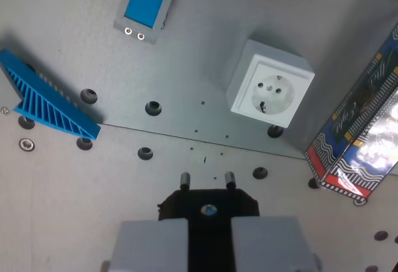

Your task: Move above the white socket

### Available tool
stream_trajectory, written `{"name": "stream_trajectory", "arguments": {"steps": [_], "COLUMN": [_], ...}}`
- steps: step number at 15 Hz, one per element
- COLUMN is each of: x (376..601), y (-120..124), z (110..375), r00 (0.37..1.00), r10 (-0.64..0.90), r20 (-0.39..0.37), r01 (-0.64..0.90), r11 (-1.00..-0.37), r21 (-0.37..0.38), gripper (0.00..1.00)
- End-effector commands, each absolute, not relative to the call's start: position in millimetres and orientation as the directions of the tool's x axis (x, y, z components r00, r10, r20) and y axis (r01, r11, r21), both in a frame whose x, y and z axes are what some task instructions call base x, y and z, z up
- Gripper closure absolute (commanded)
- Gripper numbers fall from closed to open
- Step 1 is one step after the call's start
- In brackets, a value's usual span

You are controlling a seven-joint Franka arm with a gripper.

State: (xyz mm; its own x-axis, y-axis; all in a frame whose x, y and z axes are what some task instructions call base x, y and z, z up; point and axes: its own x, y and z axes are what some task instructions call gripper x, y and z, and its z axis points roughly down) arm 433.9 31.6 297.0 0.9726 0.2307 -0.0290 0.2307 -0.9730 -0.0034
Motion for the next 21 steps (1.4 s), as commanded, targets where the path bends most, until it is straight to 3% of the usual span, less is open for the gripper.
{"name": "stream_trajectory", "arguments": {"steps": [1, 21], "x": [429.4, 414.2], "y": [26.5, -9.3], "z": [281.7, 192.6], "r00": [0.986, 0.997], "r10": [0.149, -0.036], "r20": [0.068, 0.067], "r01": [0.149, -0.035], "r11": [-0.989, -0.999], "r21": [0.010, -0.013], "gripper": [1.00, 1.00]}}
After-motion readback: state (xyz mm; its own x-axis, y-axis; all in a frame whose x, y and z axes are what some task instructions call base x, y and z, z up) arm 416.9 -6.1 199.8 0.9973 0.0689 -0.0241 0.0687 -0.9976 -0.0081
